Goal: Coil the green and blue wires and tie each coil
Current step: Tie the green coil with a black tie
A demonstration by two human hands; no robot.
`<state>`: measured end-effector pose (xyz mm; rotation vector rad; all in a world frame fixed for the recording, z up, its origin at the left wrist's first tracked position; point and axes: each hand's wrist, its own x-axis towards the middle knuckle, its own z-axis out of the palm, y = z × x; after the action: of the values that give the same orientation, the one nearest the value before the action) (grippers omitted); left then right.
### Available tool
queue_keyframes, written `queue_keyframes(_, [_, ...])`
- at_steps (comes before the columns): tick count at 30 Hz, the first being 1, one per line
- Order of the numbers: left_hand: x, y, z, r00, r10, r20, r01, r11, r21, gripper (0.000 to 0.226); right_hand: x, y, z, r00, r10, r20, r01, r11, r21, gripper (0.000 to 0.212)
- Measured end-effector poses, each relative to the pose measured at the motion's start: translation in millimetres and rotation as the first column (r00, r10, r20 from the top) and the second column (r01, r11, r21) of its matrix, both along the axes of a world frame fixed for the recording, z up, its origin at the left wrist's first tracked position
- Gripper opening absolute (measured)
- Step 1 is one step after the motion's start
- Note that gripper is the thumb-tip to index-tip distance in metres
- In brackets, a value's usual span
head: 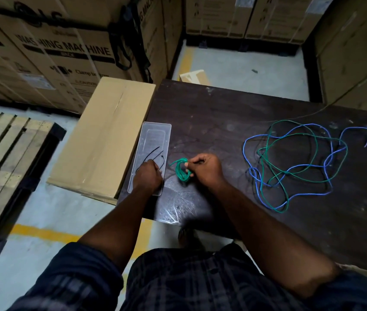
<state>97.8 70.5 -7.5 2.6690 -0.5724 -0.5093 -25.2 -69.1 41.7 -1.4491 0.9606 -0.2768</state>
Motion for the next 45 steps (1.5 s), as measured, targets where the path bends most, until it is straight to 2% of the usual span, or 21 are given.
queue_keyframes(4, [-2,-2,-1,0.998,-0.054,0.028,0.054,0.998,0.017,0.017,-3,2,2,1.000,-0.006,0.015,0.006,1.000,0.000,0.014])
queue_keyframes(7, [-3,-8,5,0.997,-0.071,0.017,0.069,0.994,0.086,0.019,-6,-2,4,0.999,-0.029,0.021,0.028,0.999,0.024,0.018])
queue_keyframes(9, [-1,-11,6,0.999,-0.046,0.003,0.045,0.997,0.061,0.020,-9,-5,5,0.998,-0.053,0.024,0.052,0.998,0.030,0.022])
queue_keyframes(12, [-2,-21,13,0.992,0.102,-0.076,-0.111,0.987,-0.118,0.019,-12,-11,6,0.996,-0.090,0.027,0.088,0.995,0.051,0.019])
queue_keyframes(14, [-5,-31,27,0.973,0.165,-0.162,-0.208,0.930,-0.303,0.012,-12,-14,6,0.993,-0.113,0.033,0.111,0.992,0.063,0.017])
queue_keyframes(18, [-3,-47,55,0.966,0.055,-0.253,-0.199,0.783,-0.589,0.023,-14,-19,10,0.990,-0.130,0.052,0.127,0.991,0.051,0.017])
queue_keyframes(21, [-7,-60,79,0.939,-0.016,-0.344,-0.243,0.678,-0.694,0.014,-18,-25,13,0.987,-0.152,0.058,0.150,0.988,0.044,0.018])
queue_keyframes(24, [-10,-70,95,0.927,-0.064,-0.371,-0.259,0.606,-0.752,0.012,-21,-33,15,0.978,-0.201,0.061,0.198,0.979,0.051,0.014])
queue_keyframes(30, [-24,-79,107,0.952,-0.127,-0.278,-0.148,0.605,-0.782,0.012,-25,-47,18,0.950,-0.307,0.062,0.303,0.951,0.068,0.016])
queue_keyframes(35, [-37,-82,109,0.979,-0.194,-0.062,0.070,0.607,-0.792,0.009,-26,-53,18,0.918,-0.396,0.031,0.395,0.918,0.047,0.007])
queue_keyframes(38, [-46,-86,116,0.981,-0.184,-0.063,0.051,0.556,-0.830,0.012,-25,-58,20,0.904,-0.427,0.014,0.426,0.904,0.024,0.011])
queue_keyframes(41, [-44,-89,119,0.987,-0.157,0.034,0.119,0.567,-0.815,0.007,-26,-62,22,0.897,-0.441,0.024,0.440,0.897,0.034,0.013])
queue_keyframes(45, [-39,-97,115,0.971,-0.218,0.102,0.217,0.607,-0.765,0.026,-26,-63,27,0.889,-0.455,0.047,0.455,0.890,0.013,0.008])
